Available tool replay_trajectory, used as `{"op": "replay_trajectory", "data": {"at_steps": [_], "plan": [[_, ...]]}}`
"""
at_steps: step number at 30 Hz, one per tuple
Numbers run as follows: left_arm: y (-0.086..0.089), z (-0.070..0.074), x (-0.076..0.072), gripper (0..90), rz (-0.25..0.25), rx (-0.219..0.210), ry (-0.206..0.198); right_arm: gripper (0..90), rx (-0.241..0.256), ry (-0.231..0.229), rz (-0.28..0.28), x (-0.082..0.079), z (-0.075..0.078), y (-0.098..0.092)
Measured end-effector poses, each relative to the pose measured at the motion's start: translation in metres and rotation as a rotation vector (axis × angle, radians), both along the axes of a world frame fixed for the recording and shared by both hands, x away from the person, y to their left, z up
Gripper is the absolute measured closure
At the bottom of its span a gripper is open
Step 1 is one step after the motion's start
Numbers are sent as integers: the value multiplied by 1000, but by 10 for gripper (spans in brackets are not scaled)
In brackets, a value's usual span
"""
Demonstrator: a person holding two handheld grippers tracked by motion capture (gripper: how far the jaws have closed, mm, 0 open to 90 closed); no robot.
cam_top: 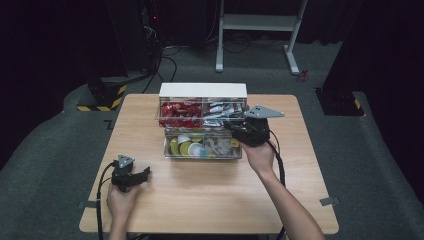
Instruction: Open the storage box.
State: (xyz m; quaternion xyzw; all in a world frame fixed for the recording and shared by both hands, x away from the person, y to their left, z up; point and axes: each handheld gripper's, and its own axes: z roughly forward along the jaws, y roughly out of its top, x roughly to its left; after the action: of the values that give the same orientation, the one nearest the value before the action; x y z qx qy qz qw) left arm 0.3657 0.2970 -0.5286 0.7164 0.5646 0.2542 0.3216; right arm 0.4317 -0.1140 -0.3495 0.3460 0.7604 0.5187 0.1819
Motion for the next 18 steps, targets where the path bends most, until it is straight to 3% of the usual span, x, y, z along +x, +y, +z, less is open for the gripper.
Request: {"op": "replay_trajectory", "data": {"at_steps": [14,18], "plan": [[-1,0,-1,301,-20,-4,-1,633,-24,-37,-34,6,13,9],[-1,0,-1,303,-19,-1,-2,628,7,-33,-47,10,15,10]]}}
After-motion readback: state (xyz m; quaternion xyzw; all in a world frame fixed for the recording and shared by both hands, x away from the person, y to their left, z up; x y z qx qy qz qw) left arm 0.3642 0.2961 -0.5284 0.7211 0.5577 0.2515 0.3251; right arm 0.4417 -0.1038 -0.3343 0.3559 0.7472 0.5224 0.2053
